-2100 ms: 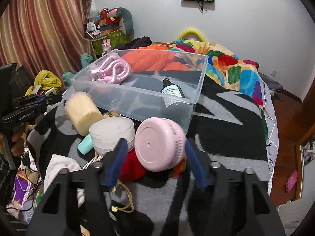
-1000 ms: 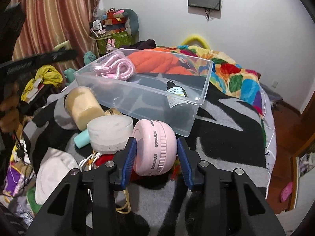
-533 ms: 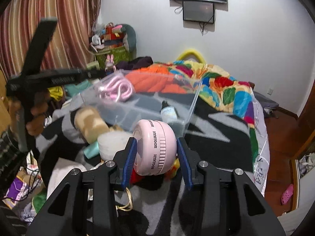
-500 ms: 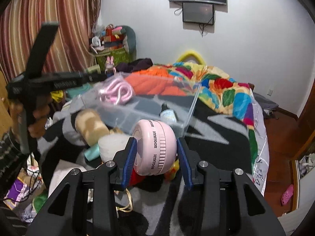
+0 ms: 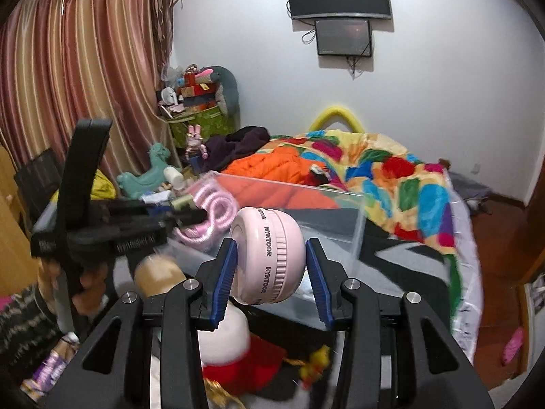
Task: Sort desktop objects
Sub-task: 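Lower the soap bar into the box with the left tool while the right tool drops the pink case in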
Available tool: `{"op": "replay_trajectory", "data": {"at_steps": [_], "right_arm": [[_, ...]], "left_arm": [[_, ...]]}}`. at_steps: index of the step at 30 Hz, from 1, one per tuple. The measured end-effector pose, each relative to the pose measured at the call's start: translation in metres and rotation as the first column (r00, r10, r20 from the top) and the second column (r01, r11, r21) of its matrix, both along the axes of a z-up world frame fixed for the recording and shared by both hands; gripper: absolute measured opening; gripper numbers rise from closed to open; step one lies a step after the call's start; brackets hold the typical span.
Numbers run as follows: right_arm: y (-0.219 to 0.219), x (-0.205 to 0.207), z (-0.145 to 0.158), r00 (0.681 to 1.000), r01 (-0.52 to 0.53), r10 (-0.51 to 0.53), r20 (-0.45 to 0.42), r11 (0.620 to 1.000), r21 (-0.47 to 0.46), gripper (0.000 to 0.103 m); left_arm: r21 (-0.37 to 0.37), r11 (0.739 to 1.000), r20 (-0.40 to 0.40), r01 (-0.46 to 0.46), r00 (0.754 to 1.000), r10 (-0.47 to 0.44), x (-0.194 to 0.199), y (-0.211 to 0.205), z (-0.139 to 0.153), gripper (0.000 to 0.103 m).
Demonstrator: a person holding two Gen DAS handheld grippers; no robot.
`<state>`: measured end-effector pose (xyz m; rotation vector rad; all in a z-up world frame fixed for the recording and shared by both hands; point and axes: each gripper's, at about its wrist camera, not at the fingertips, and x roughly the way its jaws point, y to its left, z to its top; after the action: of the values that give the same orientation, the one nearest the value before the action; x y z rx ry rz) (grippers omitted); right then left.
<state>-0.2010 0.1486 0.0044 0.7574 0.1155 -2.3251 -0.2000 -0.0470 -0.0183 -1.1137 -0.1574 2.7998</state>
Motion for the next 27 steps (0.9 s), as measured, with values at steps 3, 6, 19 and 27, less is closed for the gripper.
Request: {"op": "replay_trajectory", "data": {"at_steps": [3, 6, 19, 27], "right_arm": [[-0.014, -0.013, -0.005, 1.000, 0.011, -0.011, 0.018, 1.000, -0.007, 0.038], [-0.022, -0.024, -0.014, 0.999, 0.024, -0.024, 0.048, 1.000, -0.001, 0.038], [-0.049, -0.042, -0.043, 0.994, 0.042, -0.051, 0.095, 0.995, 0.090, 0.038], [-0.055, -0.045, -0.054, 0.991, 0.035, -0.049, 0.121, 0.992, 0.118, 0.038]], "left_arm": [[0.032, 0.999, 0.024, 0.011, 1.000, -0.011, -0.006, -0.002, -0.006, 0.015], [0.065, 0.998, 0.045, 0.021, 0.999, -0.024, -0.010, -0.005, -0.012, 0.015], [0.110, 0.993, 0.080, 0.040, 0.996, -0.049, -0.015, -0.009, -0.025, 0.016], [0.099, 0.994, 0.076, 0.037, 0.996, -0.044, -0.012, -0.009, -0.023, 0.016]]}}
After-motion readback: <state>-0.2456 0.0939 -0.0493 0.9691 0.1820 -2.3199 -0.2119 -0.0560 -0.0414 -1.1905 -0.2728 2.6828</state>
